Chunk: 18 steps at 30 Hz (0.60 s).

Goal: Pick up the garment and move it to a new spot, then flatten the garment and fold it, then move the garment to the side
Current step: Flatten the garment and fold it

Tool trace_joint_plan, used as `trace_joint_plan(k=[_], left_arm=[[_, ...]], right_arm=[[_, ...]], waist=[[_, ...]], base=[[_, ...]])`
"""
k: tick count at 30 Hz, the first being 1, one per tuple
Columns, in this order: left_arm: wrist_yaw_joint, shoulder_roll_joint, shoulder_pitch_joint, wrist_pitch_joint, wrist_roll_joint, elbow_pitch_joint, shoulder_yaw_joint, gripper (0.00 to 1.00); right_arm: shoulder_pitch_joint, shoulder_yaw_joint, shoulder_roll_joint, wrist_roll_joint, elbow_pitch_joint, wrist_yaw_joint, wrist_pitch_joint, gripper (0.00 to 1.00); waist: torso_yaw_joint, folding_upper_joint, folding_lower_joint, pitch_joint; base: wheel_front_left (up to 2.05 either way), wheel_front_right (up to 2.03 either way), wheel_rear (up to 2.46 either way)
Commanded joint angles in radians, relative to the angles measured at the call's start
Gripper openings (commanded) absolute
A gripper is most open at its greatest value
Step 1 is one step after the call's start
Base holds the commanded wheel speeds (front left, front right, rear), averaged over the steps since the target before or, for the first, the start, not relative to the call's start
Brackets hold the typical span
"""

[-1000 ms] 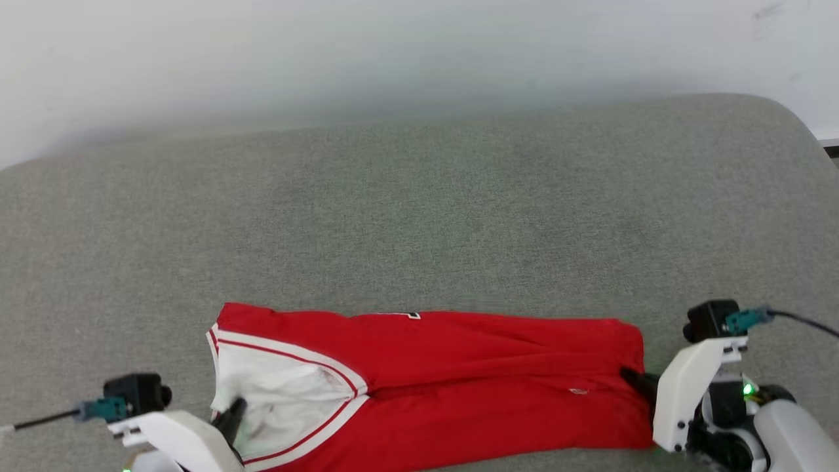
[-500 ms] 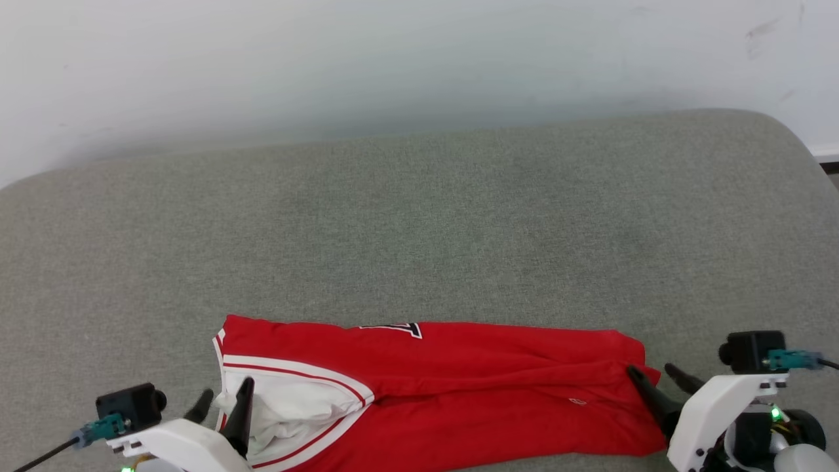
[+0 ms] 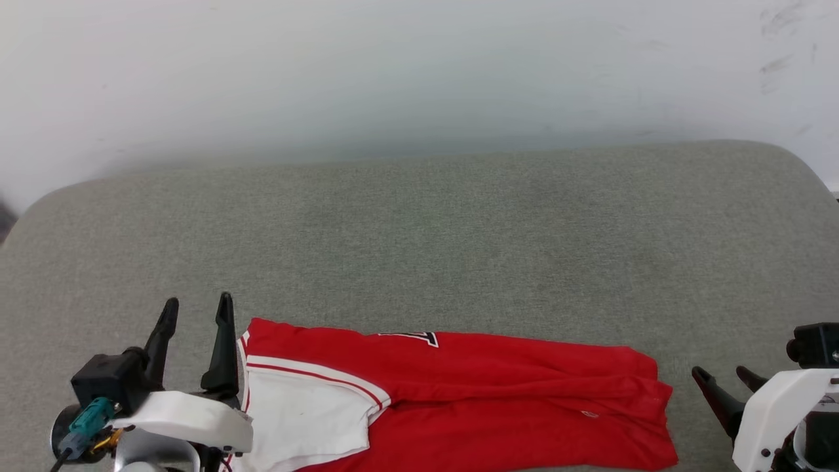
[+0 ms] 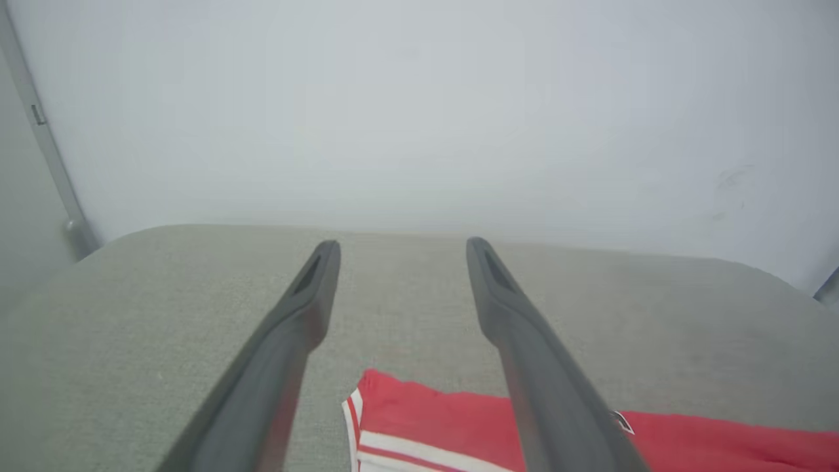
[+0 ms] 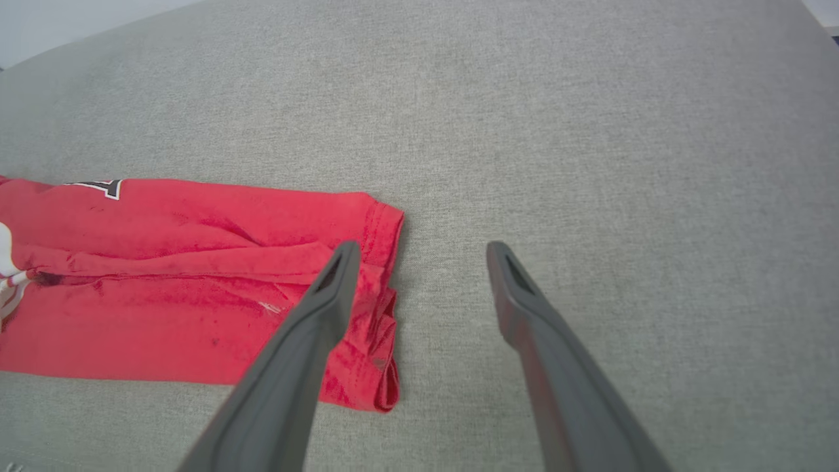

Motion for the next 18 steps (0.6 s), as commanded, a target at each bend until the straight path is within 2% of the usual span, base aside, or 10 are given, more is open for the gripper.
trace_joint_plan(k=[1, 8, 18], left_arm=[[0.002, 0.005, -0.018, -0.009, 0.024, -0.008, -0.004, 1.00], [0.008, 0.000, -0.062, -0.022, 0.117, -0.048, -0.024, 1.00], [0.017, -0.017, -0.105, -0.017, 0.160, -0.089, -0.060, 1.00]], right_arm=[[0.016, -0.002, -0.005, -0.007, -0.011, 0.000, 0.013, 1.00], [0.020, -0.015, 0.024, -0.006, 0.008, 0.000, 0.065, 1.00], [-0.070, 0.026, 0.064, 0.044, 0.194, 0.000, 0.074, 1.00]], waist=[[0.014, 0.0000, 0.0001, 0.002], [0.067, 0.0000, 0.0001, 0.045], [0.118, 0.0000, 0.0001, 0.127]], base=[[0.00, 0.00, 0.00], [0.00, 0.00, 0.00], [0.00, 0.00, 0.00]])
